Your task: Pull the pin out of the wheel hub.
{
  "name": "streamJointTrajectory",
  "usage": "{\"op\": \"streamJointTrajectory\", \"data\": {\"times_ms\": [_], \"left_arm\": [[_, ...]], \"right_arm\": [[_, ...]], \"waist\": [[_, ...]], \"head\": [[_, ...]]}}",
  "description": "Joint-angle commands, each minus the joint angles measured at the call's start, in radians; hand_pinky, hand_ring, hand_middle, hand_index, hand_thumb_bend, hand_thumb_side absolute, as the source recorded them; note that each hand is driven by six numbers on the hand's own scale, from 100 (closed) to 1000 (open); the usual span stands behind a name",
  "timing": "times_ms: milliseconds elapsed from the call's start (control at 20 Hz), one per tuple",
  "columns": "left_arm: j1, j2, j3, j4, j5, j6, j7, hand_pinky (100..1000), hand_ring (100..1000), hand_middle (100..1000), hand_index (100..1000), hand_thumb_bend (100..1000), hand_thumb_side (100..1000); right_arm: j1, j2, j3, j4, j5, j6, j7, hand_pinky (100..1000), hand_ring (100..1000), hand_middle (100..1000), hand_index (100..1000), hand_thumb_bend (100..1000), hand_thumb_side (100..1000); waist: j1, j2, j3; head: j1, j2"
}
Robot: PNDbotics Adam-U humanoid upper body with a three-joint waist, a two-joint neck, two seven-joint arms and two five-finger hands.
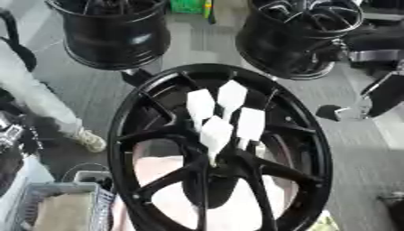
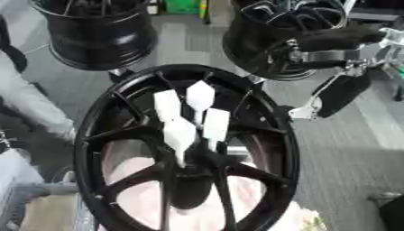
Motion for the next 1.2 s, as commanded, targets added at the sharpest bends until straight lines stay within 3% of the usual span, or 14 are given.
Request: {"op": "streamJointTrajectory", "data": {"times_ms": [50, 1200], "left_arm": [[-0.011, 0.024, -0.004, -0.015, -0.004, -0.002, -0.003, 698, 727, 659, 761, 100, 852], [-0.011, 0.024, -0.007, -0.014, -0.005, -0.002, -0.006, 699, 727, 658, 761, 100, 852]], "right_arm": [[-0.036, -0.001, 0.013, 0.015, -0.007, -0.005, 0.025, 774, 852, 892, 1000, 276, 480], [-0.142, 0.116, 0.131, 0.089, 0.004, -0.041, 0.146, 771, 848, 887, 999, 248, 496]], "waist": [[0.003, -0.012, 0.001], [0.003, -0.011, 0.001]], "head": [[-0.003, 0.005], [-0.006, 0.005]]}}
